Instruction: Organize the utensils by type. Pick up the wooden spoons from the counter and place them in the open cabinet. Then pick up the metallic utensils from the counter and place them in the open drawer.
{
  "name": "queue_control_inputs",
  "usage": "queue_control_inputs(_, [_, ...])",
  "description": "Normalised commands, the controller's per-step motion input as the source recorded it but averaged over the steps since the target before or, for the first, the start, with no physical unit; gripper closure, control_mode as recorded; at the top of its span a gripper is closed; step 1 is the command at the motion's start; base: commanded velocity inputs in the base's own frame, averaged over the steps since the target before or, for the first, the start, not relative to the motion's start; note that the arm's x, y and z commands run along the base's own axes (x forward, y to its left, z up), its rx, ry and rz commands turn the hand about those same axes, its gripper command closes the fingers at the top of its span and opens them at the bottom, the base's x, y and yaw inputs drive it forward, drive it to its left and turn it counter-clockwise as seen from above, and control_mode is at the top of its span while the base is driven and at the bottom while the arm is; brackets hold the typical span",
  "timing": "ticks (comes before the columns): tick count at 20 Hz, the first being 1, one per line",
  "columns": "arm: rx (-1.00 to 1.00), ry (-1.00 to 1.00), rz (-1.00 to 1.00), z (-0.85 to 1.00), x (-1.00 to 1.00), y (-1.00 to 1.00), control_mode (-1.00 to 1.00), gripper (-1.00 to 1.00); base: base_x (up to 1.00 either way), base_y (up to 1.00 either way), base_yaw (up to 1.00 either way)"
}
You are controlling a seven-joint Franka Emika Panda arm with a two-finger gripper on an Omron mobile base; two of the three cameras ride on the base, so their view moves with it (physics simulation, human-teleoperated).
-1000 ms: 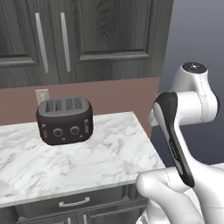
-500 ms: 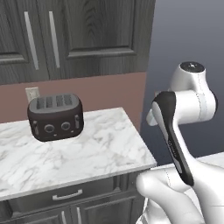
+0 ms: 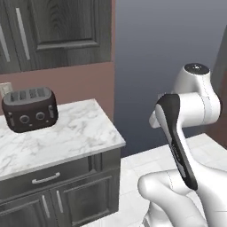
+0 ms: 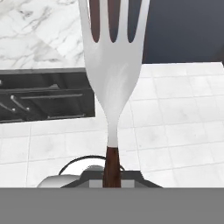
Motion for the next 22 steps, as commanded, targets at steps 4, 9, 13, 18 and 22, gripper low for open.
queue_control_inputs(4, [0.0, 0.0, 0.0, 0.0, 0.0, 0.0, 1.0, 1.0, -0.05, -0.34, -0.25])
queue_control_inputs(9, [0.0, 0.0, 0.0, 0.0, 0.0, 0.0, 1.0, 1.0, 0.18, -0.51, -0.67])
queue_control_inputs(13, [0.0, 0.0, 0.0, 0.0, 0.0, 0.0, 1.0, 1.0, 0.0, -0.39, -0.81])
queue_control_inputs(18, [0.0, 0.0, 0.0, 0.0, 0.0, 0.0, 1.0, 1.0, 0.0, -0.4, -0.83])
queue_control_inputs(22, [0.0, 0.0, 0.0, 0.0, 0.0, 0.0, 1.0, 1.0, 0.0, -0.44, -0.82])
